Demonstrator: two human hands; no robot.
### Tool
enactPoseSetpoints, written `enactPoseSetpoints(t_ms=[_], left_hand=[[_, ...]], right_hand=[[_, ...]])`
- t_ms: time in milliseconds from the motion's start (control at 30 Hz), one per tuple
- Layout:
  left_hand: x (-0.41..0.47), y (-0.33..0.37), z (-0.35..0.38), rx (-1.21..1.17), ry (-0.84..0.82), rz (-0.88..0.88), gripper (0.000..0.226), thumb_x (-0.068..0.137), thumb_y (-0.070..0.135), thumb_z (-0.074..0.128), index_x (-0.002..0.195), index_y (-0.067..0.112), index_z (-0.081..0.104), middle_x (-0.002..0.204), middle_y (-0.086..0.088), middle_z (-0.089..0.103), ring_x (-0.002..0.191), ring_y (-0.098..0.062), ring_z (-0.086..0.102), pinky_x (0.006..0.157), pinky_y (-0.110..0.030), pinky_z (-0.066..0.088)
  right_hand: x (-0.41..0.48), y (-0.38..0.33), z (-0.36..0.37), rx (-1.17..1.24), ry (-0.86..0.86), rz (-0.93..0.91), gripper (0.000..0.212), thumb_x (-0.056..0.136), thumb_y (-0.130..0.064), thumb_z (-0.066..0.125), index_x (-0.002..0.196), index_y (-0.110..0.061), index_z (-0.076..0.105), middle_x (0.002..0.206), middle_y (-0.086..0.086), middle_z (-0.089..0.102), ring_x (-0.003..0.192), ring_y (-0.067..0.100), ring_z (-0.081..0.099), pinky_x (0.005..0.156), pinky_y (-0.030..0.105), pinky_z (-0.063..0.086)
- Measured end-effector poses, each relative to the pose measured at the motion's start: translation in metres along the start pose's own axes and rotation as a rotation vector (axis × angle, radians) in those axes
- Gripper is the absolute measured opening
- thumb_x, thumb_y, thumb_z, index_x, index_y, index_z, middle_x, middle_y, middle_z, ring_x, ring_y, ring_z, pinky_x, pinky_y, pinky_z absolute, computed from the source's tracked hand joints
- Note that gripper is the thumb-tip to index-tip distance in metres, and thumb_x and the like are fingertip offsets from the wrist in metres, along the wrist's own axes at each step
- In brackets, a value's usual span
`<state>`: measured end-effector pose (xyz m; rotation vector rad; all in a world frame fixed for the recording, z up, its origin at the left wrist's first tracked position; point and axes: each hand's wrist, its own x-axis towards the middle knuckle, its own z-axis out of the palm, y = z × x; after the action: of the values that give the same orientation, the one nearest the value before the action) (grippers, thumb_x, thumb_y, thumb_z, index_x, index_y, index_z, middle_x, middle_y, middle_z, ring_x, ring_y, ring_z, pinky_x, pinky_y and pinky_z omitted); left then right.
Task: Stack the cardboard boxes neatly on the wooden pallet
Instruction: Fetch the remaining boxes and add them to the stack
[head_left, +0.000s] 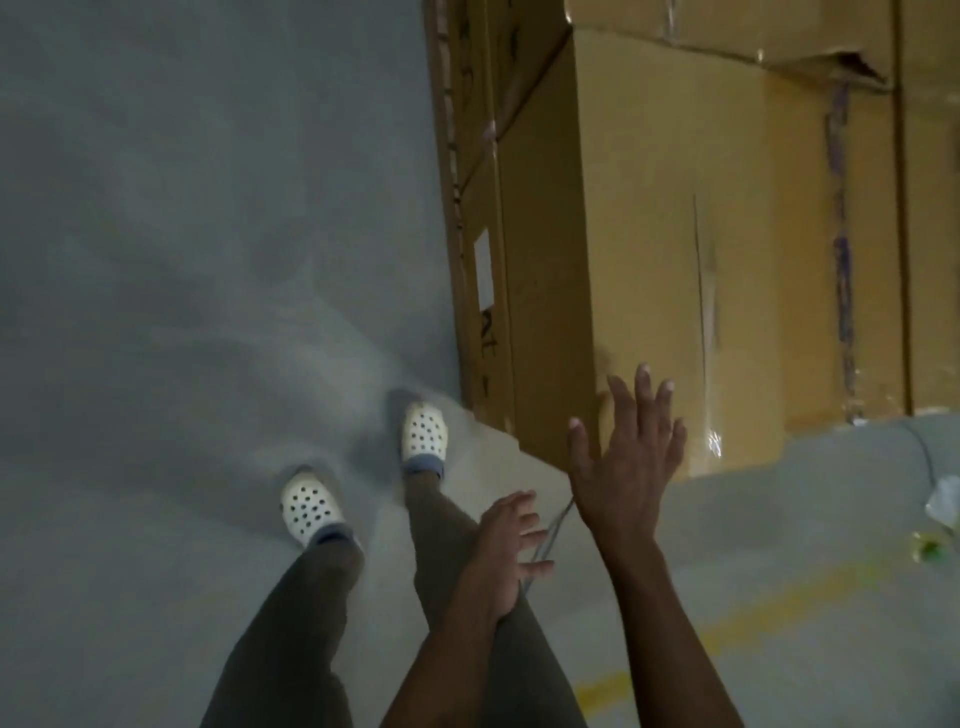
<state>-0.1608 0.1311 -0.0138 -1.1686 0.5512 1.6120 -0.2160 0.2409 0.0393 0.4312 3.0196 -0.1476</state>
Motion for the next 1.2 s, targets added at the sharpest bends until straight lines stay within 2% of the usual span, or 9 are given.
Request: enactPoseSetpoints(t_ms=[167,233,367,533,600,700,867,1067,1200], left_hand=[[0.022,-0.077,0.046,-0.161,-0.221,0.049,0.052,0.095,0.048,0.064,0.139,0.020,0.058,0.142,-0.010,0.058,0.124,-0.032,0.061,0.083,-0.049,0.059],[0.029,-0.077,0.060,-0.282,-0.214,0.125,0.050,0.099,0.052,0.058,0.138,0.021,0.060,0.136,-0.010,0.066,0.120,-0.029,0.065,0.083,-0.046,0.059],[0.043,-0.067,0.084,-0.391,-0.236,0.276,0.052,0.100,0.056,0.053,0.134,0.018,0.066,0.134,-0.007,0.068,0.123,-0.024,0.065,0.109,-0.046,0.049],[0.041,-0.059,0.102,-0.553,-0.299,0.329,0.045,0.107,0.041,0.043,0.125,0.008,0.068,0.122,-0.012,0.073,0.112,-0.027,0.069,0.101,-0.043,0.053],[0.041,-0.062,0.105,-0.575,-0.302,0.335,0.045,0.107,0.042,0.042,0.123,0.007,0.067,0.119,-0.012,0.074,0.116,-0.030,0.066,0.109,-0.047,0.047],[0.043,-0.067,0.108,-0.587,-0.303,0.351,0.050,0.106,0.045,0.045,0.133,0.006,0.062,0.134,-0.016,0.066,0.130,-0.033,0.059,0.117,-0.050,0.039],[0.063,-0.070,0.107,-0.564,-0.271,0.394,0.051,0.102,0.048,0.054,0.136,0.011,0.063,0.137,-0.012,0.066,0.128,-0.034,0.061,0.116,-0.055,0.040],[0.077,-0.070,0.107,-0.491,-0.218,0.439,0.057,0.093,0.052,0.067,0.133,0.012,0.065,0.132,-0.010,0.069,0.123,-0.029,0.066,0.113,-0.052,0.044],[0.074,-0.065,0.107,-0.465,-0.191,0.469,0.075,0.070,0.060,0.074,0.128,0.014,0.067,0.131,-0.008,0.070,0.123,-0.026,0.066,0.114,-0.051,0.044]], right_hand=[[-0.030,0.067,0.001,-0.042,-0.142,-0.013,0.076,0.089,-0.055,0.054,0.157,-0.027,0.036,0.168,-0.005,0.022,0.157,0.022,0.011,0.119,0.063,0.016],[-0.031,0.079,0.005,0.015,-0.173,-0.014,0.076,0.092,-0.057,0.058,0.158,-0.032,0.031,0.169,-0.010,0.017,0.157,0.020,0.008,0.116,0.067,0.013],[-0.031,0.091,0.015,0.165,-0.178,-0.055,0.085,0.089,-0.063,0.059,0.161,-0.036,0.023,0.171,-0.011,0.005,0.158,0.021,-0.003,0.120,0.063,0.011],[-0.026,0.103,0.029,0.194,-0.129,-0.116,0.083,0.090,-0.069,0.053,0.160,-0.041,0.020,0.171,-0.010,-0.001,0.158,0.023,-0.007,0.116,0.071,0.019],[-0.025,0.107,0.030,0.210,-0.132,-0.146,0.084,0.091,-0.069,0.054,0.161,-0.039,0.019,0.171,-0.007,-0.001,0.158,0.025,-0.008,0.118,0.069,0.016],[-0.024,0.113,0.033,0.255,-0.133,-0.186,0.083,0.094,-0.065,0.057,0.162,-0.036,0.020,0.172,-0.003,0.000,0.157,0.028,-0.010,0.122,0.063,0.011],[-0.022,0.115,0.033,0.320,-0.135,-0.198,0.082,0.094,-0.060,0.061,0.161,-0.034,0.022,0.172,-0.002,0.001,0.157,0.031,-0.010,0.125,0.055,0.007],[-0.016,0.118,0.035,0.337,-0.118,-0.232,0.082,0.094,-0.061,0.060,0.161,-0.033,0.023,0.172,-0.001,0.002,0.157,0.032,-0.010,0.125,0.055,0.008],[-0.011,0.116,0.038,0.313,-0.109,-0.249,0.084,0.093,-0.065,0.056,0.162,-0.031,0.022,0.172,0.001,0.002,0.157,0.035,-0.009,0.126,0.053,0.007]])
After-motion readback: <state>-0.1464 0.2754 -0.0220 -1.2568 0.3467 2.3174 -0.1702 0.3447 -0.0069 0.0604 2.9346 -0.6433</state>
